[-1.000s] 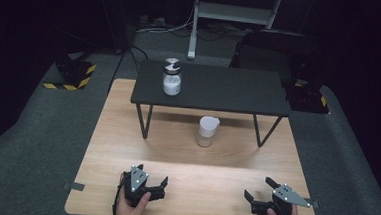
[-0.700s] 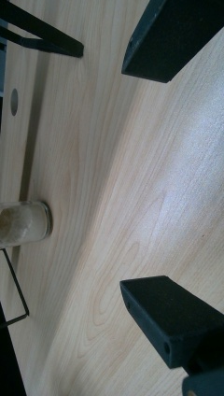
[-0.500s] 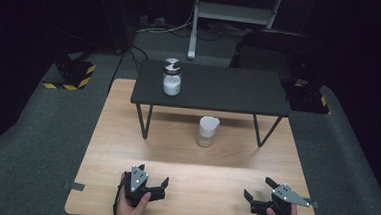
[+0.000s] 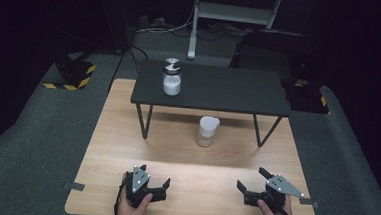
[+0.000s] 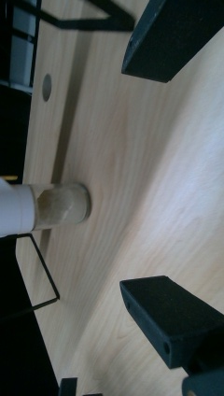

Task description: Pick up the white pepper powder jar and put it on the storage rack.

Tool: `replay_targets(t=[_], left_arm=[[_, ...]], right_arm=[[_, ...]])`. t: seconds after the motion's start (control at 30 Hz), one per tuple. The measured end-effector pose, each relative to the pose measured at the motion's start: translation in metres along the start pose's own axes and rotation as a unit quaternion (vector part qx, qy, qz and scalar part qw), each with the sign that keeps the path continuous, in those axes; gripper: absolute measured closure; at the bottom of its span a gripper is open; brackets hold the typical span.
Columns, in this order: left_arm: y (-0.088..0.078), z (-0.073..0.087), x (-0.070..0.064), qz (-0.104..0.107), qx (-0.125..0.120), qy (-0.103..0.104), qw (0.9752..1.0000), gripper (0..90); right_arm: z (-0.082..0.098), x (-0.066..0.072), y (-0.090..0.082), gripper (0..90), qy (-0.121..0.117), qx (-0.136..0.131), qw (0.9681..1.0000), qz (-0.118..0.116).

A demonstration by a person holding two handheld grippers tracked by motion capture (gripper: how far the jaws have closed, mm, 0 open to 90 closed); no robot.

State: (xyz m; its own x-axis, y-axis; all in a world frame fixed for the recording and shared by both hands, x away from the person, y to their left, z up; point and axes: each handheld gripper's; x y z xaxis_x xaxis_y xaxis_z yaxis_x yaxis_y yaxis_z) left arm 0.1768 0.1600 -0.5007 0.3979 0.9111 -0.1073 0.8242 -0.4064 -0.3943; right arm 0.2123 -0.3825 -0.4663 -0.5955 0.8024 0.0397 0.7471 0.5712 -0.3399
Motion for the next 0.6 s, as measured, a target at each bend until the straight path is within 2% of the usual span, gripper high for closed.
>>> replay_targets(t=[0.1, 0.3, 0.33, 0.37, 0.6], left_arm=[[0.000, 0.000, 0.000, 0.002, -0.001, 0.003, 1.0000, 0.6], [0.000, 0.001, 0.001, 0.003, -0.002, -0.002, 1.0000, 0.6], [-0.001, 0.001, 0.002, 0.005, -0.003, -0.002, 1.0000, 0.6], [-0.001, 0.001, 0.002, 0.005, -0.003, -0.002, 1.0000, 0.6], [-0.001, 0.002, 0.004, 0.007, -0.005, -0.006, 0.9999, 0.6]], right_arm=[[-0.011, 0.000, 0.016, 0.6, 0.005, -0.005, 0.9999, -0.010], [-0.032, -0.001, 0.051, 0.7, -0.001, -0.001, 0.9998, -0.020], [-0.037, -0.001, 0.062, 0.6, -0.006, 0.003, 0.9996, -0.026], [-0.037, -0.001, 0.062, 0.6, -0.006, 0.003, 0.9996, -0.026], [-0.048, 0.001, 0.103, 0.7, -0.004, 0.009, 0.9994, -0.032]])
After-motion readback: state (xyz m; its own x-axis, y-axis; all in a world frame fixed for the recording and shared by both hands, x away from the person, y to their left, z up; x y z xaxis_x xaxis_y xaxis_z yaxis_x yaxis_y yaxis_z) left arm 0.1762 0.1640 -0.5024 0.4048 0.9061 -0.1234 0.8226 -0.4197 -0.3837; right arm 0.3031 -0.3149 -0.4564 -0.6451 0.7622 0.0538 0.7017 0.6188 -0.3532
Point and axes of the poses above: each handheld gripper's, and its own axes: y roughly forward along the jaws, z roughly out of its underside, x roughly to its left, and after that the axes turned 1 degree about -z, right-handed
